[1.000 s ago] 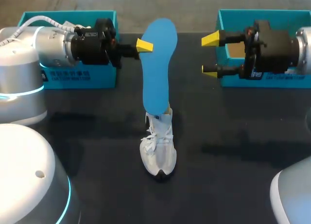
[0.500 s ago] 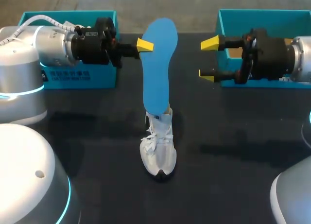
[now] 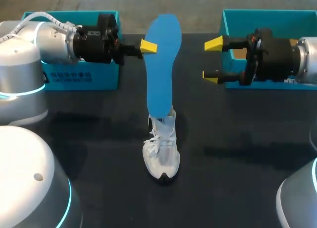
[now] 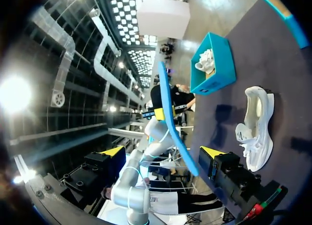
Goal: Take the shoe out of the shoebox, open the shoe tongue, remove and reinsert the insole, then place the shoe into the shoebox
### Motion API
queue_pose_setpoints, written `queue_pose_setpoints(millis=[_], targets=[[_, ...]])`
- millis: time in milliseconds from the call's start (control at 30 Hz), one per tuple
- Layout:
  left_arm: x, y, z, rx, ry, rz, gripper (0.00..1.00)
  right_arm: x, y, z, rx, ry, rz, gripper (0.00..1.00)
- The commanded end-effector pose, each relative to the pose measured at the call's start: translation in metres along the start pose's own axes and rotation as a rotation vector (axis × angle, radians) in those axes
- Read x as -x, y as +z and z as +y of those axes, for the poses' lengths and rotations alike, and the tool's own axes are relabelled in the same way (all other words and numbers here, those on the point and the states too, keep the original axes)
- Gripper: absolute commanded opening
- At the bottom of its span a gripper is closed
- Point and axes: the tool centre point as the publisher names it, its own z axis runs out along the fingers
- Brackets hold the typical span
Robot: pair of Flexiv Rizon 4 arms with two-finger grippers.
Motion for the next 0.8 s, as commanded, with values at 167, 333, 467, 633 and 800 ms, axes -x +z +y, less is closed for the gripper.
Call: queue_pose_setpoints(millis=[167,333,467,633,800], targets=[[-0.0008,-0.0019,-0.0089,-0.08,0.537,0.001,0.0,-0.0001,0.0026,0.0012,0.0,0.001,-0.001,1.0],[0.0012,-0.0005,-0.0095,-0.047,0.681,-0.024,0.0,-0.0001,0.0026,0.0012,0.0,0.001,-0.001,1.0],[0.0048,0.0004,-0.0089,-0.002,0.8,-0.059,0.0,-0.0001,0.0026,0.0012,0.0,0.001,-0.001,1.0],[0.0051,0.0003,-0.0093,-0.016,0.844,-0.067,0.0,-0.0001,0.0026,0.0012,0.0,0.001,-0.001,1.0],[0.0051,0.0003,-0.0093,-0.016,0.844,-0.067,0.0,-0.0001,0.0026,0.0012,0.0,0.001,-0.001,1.0]])
